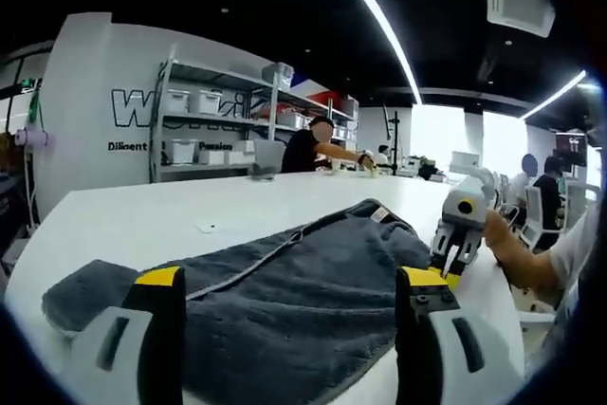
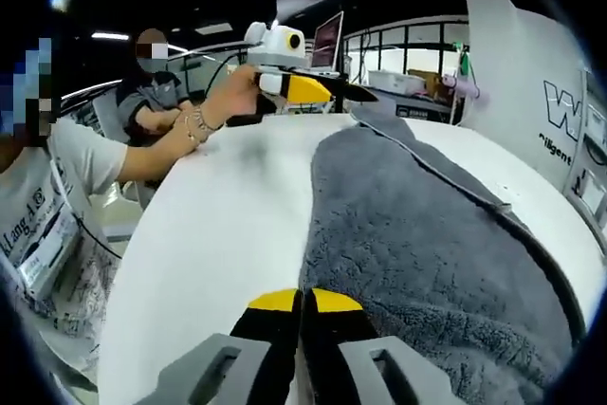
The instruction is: Fold the towel on the table until its edges align and the towel forms a compact rectangular stack.
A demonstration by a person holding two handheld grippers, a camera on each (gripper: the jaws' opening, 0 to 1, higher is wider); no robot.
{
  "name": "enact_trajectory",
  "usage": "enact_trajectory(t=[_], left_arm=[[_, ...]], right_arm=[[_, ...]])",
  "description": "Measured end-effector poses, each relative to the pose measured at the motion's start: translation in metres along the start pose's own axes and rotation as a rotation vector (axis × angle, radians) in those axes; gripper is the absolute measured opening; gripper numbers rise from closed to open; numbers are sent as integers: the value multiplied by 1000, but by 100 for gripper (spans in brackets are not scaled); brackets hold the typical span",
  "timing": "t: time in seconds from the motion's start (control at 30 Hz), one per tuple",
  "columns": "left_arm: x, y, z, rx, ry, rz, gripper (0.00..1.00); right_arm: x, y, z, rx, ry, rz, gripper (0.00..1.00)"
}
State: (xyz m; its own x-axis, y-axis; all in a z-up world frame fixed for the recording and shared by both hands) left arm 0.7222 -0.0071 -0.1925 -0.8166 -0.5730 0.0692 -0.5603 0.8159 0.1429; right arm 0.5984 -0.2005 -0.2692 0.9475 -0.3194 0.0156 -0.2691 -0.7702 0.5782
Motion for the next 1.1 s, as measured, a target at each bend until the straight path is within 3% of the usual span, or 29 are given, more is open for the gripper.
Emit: enact_trajectory(t=[0.43, 0.63, 1.1], left_arm=[[0, 1, 2, -8, -5, -10, 96], [-2, 1, 1, -5, 2, -10, 96], [-5, 1, 2, -10, 7, -21, 96]], right_arm=[[-37, 17, 9, -70, 94, -42, 4], [-52, 28, 15, -100, 109, -98, 4], [-66, 46, 28, -105, 109, -154, 4]])
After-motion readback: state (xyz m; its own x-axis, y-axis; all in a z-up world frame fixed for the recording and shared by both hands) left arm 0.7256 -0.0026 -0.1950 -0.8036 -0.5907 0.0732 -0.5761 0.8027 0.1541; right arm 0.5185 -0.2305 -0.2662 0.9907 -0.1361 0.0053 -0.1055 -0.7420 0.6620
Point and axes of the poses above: the point that each gripper's makers call its tool centre point, and the gripper's own axes: y roughly backward along the fingers, x roughly to its right, z roughly out of its underside, the point moved 4 cm from there along y, roughly backward along the fingers, and after that the axes turned 1 degree about z, right-handed, at the moved point
